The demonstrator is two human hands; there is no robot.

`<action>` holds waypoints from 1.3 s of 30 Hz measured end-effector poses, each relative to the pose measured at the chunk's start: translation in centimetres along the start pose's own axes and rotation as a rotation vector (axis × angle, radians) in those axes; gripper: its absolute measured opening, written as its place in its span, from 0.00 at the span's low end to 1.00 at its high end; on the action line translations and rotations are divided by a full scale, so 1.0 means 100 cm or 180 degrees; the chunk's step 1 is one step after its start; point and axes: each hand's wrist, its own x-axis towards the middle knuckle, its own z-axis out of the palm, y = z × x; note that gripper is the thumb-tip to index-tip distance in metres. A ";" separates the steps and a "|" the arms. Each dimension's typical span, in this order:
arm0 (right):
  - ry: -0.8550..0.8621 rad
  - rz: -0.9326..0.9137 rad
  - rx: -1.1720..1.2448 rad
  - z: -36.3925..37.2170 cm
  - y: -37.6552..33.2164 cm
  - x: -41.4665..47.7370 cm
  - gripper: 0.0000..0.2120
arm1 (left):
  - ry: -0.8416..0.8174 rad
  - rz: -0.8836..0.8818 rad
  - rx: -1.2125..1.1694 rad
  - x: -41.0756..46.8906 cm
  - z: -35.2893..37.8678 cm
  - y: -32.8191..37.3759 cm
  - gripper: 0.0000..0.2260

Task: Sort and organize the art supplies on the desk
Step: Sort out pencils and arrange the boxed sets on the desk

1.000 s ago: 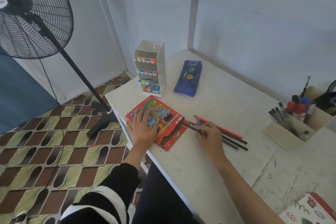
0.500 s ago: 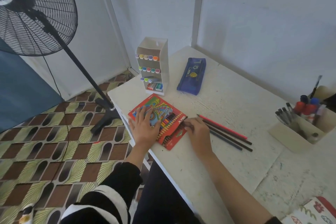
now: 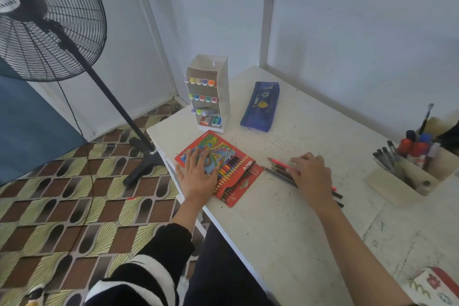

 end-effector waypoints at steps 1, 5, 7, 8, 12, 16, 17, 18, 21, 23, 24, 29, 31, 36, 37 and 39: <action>-0.0080 0.0048 -0.0002 -0.001 0.002 -0.001 0.13 | -0.0005 0.0003 0.0007 0.000 0.000 0.000 0.25; -0.0094 0.0223 0.0102 -0.006 -0.002 -0.001 0.09 | -0.0033 0.0002 0.0046 0.000 0.000 0.000 0.25; -0.0156 0.0294 0.0164 -0.009 -0.003 0.002 0.08 | -0.0035 0.0005 0.0066 0.000 0.000 0.000 0.25; -0.0216 0.0311 0.0186 -0.010 -0.004 0.004 0.09 | -0.0034 0.0006 0.0072 0.001 0.000 0.000 0.25; -0.0200 0.0228 0.0362 -0.016 -0.002 0.007 0.06 | -0.0058 -0.0008 0.0095 0.001 0.001 0.000 0.26; 0.0278 -0.0137 0.1700 -0.035 -0.010 0.005 0.05 | -0.0069 -0.0008 0.0098 0.001 0.000 0.000 0.26; 0.0370 -0.0184 0.1980 -0.041 -0.014 0.004 0.06 | -0.0071 -0.0009 0.0085 0.000 0.000 0.000 0.26; 0.0431 -0.0209 0.2203 -0.045 -0.017 0.004 0.08 | -0.0065 -0.0004 0.0065 0.000 0.000 0.000 0.26; 0.0480 -0.0091 0.2819 -0.047 -0.025 0.003 0.10 | -0.0027 0.0027 0.0009 -0.001 -0.001 0.000 0.25; 0.0447 0.0152 0.3363 -0.040 -0.029 -0.002 0.08 | -0.0029 0.0030 0.0004 0.000 -0.001 0.000 0.25; 0.0427 0.0278 0.3630 -0.035 -0.030 -0.006 0.07 | -0.0036 0.0028 0.0004 0.000 -0.001 0.000 0.25; 0.0366 0.0684 0.4456 -0.012 -0.036 -0.022 0.09 | -0.0030 0.0018 -0.0010 0.000 0.000 -0.001 0.25; 0.0417 0.0791 0.4386 -0.004 -0.036 -0.027 0.10 | -0.0031 0.0019 -0.0009 0.000 0.000 -0.001 0.25; 0.0180 0.0222 0.3025 0.003 -0.024 -0.033 0.07 | -0.0002 0.0044 -0.0023 0.000 0.000 -0.001 0.25; 0.0131 0.0067 0.2798 0.003 -0.024 -0.033 0.08 | -0.0009 0.0037 -0.0020 0.000 0.000 -0.001 0.25; 0.0088 -0.0212 0.2354 0.006 -0.024 -0.032 0.10 | -0.0021 0.0029 -0.0017 0.000 0.000 -0.001 0.25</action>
